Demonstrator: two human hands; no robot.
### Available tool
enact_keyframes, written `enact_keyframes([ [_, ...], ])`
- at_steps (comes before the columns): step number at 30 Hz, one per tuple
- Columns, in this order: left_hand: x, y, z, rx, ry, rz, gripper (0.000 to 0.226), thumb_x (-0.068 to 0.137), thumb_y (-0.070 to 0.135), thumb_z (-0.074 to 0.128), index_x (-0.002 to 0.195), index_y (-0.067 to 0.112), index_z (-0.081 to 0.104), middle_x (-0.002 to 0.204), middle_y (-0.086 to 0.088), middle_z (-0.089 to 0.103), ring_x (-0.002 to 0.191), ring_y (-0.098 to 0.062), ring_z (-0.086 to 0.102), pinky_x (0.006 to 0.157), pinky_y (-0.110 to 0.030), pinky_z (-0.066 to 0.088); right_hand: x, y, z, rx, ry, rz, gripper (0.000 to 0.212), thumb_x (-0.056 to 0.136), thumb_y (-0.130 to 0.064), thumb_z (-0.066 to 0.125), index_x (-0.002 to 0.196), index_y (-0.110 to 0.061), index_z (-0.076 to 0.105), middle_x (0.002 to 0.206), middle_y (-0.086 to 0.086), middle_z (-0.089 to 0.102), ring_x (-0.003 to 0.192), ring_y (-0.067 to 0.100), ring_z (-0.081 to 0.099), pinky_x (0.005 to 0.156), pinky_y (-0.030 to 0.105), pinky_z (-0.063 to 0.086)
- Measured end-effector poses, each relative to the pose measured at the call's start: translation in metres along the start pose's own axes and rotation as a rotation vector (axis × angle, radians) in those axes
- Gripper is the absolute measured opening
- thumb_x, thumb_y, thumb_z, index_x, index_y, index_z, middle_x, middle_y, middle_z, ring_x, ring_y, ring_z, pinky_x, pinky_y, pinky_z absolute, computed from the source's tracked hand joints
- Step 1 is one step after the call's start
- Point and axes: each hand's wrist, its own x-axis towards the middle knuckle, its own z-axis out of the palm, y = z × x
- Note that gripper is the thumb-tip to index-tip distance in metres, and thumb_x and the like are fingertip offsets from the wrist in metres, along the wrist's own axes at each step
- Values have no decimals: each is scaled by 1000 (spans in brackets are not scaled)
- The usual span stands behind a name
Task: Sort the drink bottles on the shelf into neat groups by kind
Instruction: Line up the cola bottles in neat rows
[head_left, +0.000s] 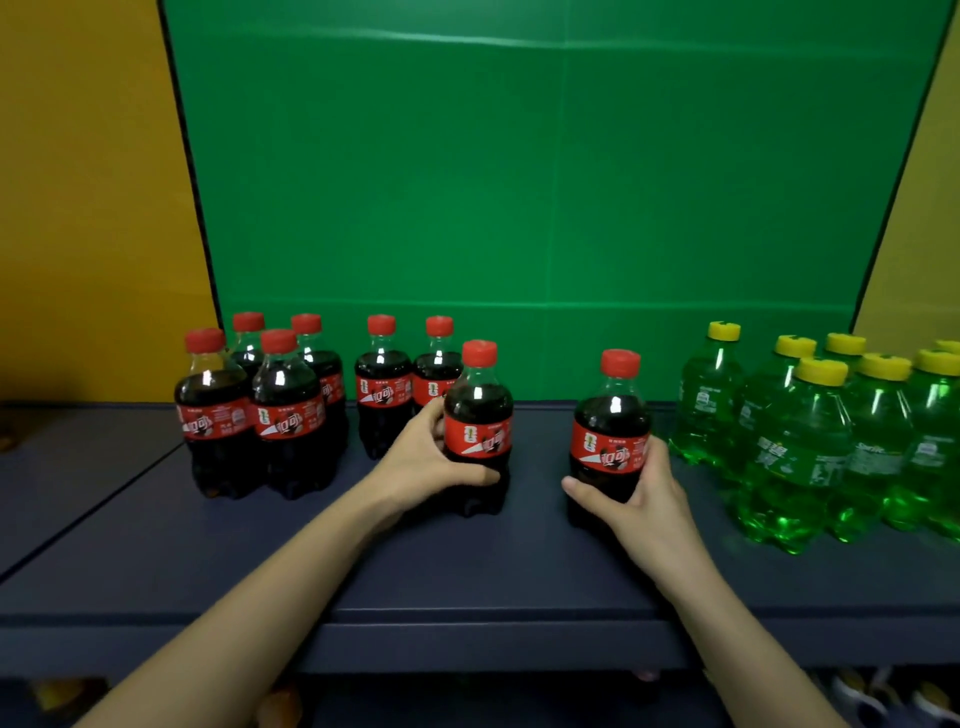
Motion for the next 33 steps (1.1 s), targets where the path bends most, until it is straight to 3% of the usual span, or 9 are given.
enact_keyframes([
  [5,-22,-4,-43,-23,-27,22,66,64,-9,78,116,23,52,111,2,65,96,-4,65,76,-14,51,4,-21,45,57,-140,-16,73,70,-27,79,128,-19,35,117,-4,55,108,12,53,87,24,40],
  [13,-42,-22,-83,31,103,19,59,68,1,78,116,17,48,111,3,63,99,-1,63,82,-11,48,16,-49,101,185,-305,-50,70,73,-21,77,125,-25,32,118,-12,50,113,6,48,91,21,37],
  [18,-50,-27,-78,132,159,69,53,76,7,73,117,21,43,110,12,57,95,19,53,81,0,41,21,-46,114,145,-323,-54,68,74,-21,76,124,-25,30,119,-10,50,116,9,48,98,26,38],
  [22,-50,-29,-69,356,330,131,65,63,33,83,115,25,45,100,22,54,91,9,54,80,-9,44,17,-43,116,37,-348,-77,74,79,-27,71,134,-18,23,126,-8,43,119,7,41,95,20,32],
  [26,-52,-30,-69,551,475,150,72,59,48,81,118,15,55,90,15,58,85,-5,58,88,-32,50,8,-32,111,-90,-299,-124,81,79,-31,71,139,-18,19,138,-3,38,127,11,36,107,30,33],
  [30,-54,-31,-72,576,522,175,53,63,49,79,103,15,67,89,5,70,83,-8,64,79,-20,47,9,-32,112,-93,-260,-132,74,81,-31,69,139,-20,24,139,-1,43,125,12,43,106,33,37],
  [33,-54,-32,-73,595,518,162,48,66,49,77,95,12,67,88,0,71,80,-11,65,72,-20,44,11,-32,118,-107,-258,-144,75,81,-31,69,141,-20,25,139,0,44,126,13,44,106,34,38],
])
